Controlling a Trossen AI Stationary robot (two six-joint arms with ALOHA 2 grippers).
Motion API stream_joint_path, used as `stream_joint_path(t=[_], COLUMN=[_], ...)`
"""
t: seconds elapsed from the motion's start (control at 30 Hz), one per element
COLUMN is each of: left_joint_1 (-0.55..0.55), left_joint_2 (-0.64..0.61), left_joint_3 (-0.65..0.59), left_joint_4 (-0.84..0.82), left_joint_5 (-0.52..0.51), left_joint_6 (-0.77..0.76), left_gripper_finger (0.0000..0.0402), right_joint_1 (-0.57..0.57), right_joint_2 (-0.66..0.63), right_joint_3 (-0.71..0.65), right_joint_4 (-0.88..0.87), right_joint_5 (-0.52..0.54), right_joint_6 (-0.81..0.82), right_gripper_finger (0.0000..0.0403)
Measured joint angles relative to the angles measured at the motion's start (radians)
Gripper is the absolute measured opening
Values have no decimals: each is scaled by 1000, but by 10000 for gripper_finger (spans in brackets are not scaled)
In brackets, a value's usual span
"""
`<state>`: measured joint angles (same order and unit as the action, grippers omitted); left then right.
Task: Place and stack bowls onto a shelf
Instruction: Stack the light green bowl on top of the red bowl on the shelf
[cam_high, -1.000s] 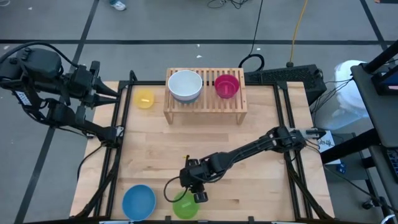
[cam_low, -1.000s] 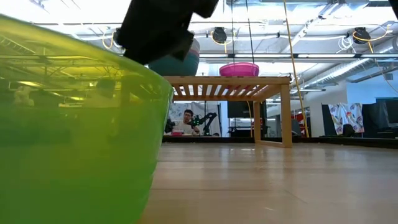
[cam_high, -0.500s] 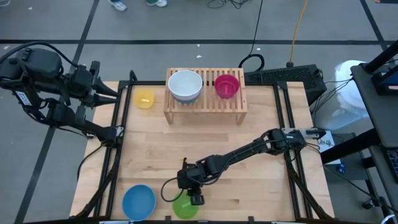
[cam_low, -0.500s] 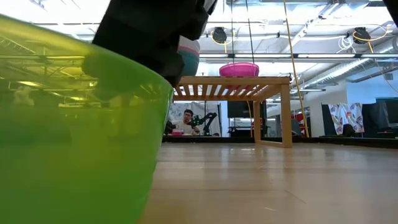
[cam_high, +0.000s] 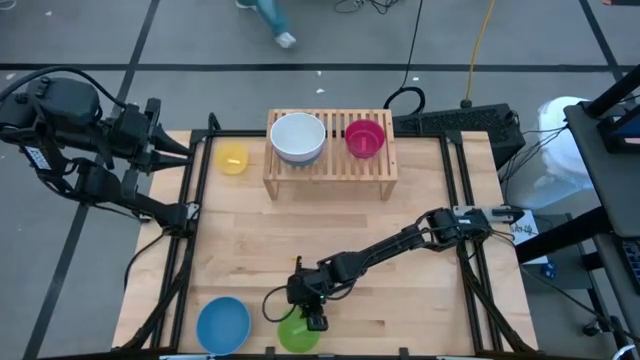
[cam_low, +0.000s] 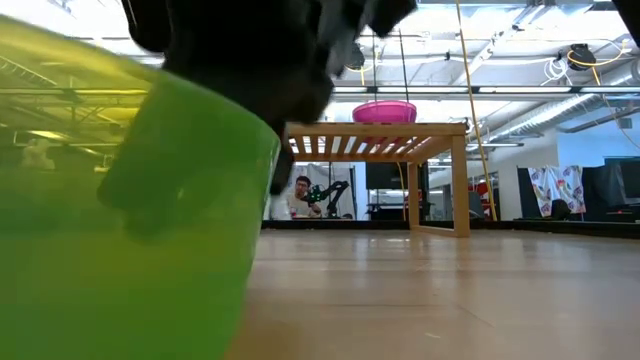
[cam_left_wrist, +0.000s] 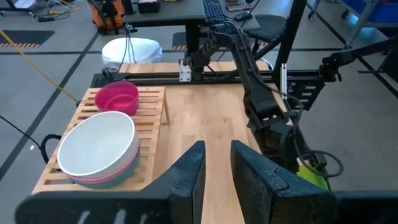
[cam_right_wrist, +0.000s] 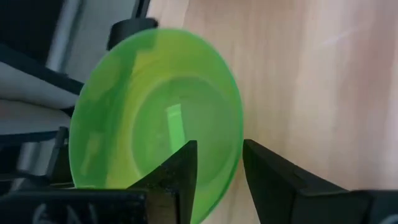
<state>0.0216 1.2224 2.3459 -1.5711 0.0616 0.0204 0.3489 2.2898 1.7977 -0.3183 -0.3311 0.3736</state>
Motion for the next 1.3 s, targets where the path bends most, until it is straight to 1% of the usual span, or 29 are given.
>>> stream_joint_path(t=[0.1, 0.23, 0.3, 0.43, 0.47, 0.63, 0.8, 0.83, 1.0, 1.17, 1.3], left_joint_1=[0, 0, 0, 0, 0, 0, 0, 0, 0, 0, 0], left_joint_2=[0, 0, 0, 0, 0, 0, 0, 0, 0, 3, 9], left_joint_3=[0, 0, 0, 0, 0, 0, 0, 0, 0, 0, 0], left_joint_4=[0, 0, 0, 0, 0, 0, 0, 0, 0, 0, 0], left_joint_5=[0, 0, 0, 0, 0, 0, 0, 0, 0, 0, 0], left_joint_6=[0, 0, 0, 0, 1, 4, 4, 4, 24, 33, 70], left_gripper_finger=[83, 83, 83, 83, 83, 83, 83, 83, 83, 83, 83], right_joint_1=[0, 0, 0, 0, -1, -3, -15, -19, -37, -70, -109], right_joint_2=[-3, -8, -10, -10, -10, -29, -135, -160, -307, -461, -569], right_joint_3=[-83, -135, -143, -143, -143, -143, -143, -143, -143, -143, -142], right_joint_4=[128, 202, 198, 201, 203, 176, 79, 61, -94, -249, -346], right_joint_5=[-17, -15, -16, -15, -15, -15, -9, 6, 159, 321, 453], right_joint_6=[61, 70, 61, 43, 37, 17, -47, -54, -76, -73, -44], right_gripper_finger=[120, 111, 90, 19, 10, 2, 1, 1, 1, 1, 0])
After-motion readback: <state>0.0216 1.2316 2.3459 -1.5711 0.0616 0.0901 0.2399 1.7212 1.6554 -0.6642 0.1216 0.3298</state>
